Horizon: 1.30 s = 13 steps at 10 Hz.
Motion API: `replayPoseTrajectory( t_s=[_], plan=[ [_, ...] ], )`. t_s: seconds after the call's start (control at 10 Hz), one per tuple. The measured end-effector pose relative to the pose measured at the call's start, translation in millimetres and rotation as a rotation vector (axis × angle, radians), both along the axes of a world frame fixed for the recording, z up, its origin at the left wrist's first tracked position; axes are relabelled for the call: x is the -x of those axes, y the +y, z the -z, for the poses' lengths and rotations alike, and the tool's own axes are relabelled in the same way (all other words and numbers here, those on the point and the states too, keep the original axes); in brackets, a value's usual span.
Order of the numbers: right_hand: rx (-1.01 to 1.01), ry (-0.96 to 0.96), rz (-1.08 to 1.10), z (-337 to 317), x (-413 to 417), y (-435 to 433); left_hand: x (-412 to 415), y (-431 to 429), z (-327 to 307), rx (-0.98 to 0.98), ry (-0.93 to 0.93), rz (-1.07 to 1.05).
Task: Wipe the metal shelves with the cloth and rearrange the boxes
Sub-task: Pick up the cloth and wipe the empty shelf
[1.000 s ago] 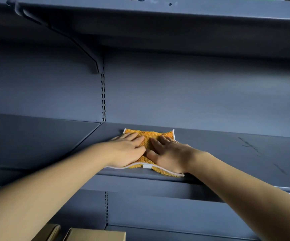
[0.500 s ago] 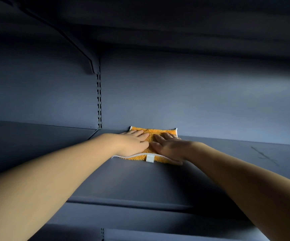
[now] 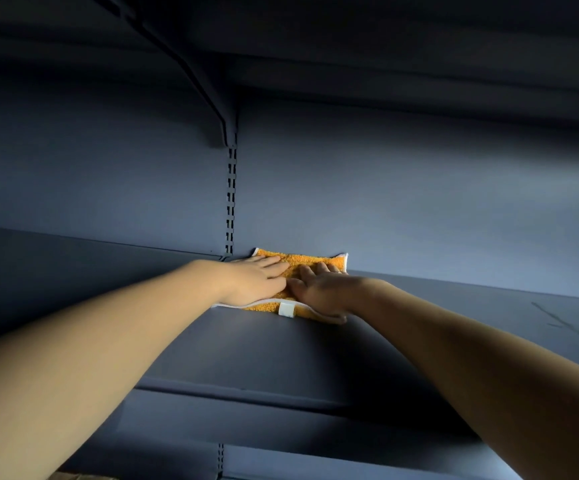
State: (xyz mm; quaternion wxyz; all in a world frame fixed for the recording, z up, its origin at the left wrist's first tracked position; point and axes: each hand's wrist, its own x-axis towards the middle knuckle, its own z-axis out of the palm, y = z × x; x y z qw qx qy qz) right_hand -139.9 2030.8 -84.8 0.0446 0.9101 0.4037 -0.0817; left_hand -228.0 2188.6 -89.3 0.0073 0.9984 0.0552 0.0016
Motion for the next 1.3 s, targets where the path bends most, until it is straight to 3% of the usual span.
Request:
replayPoseTrajectory(
  t_s=[0.3,0.8,1.1,1.3],
  plan=[
    [-0.08,0.017,0.044,-6.0,33.1,-14.7,38.0,-28.8,-20.9,0.072,0.149,-0.161],
    [-0.113,0.015,-0.162,-7.6,103.9,-94.5,125.9,-103.3,-20.4,0.103,0.105,-0.183],
    [-0.256,-0.018,-0.294,-5.4,111.6,-109.0,133.7,-111.1,-14.9,0.182,0.007,-0.2],
    [-0.245,0.044,-0.327,-9.0,113.0,-111.9,133.7,-112.8,-15.5,0.2,-0.005,-0.211]
  ],
)
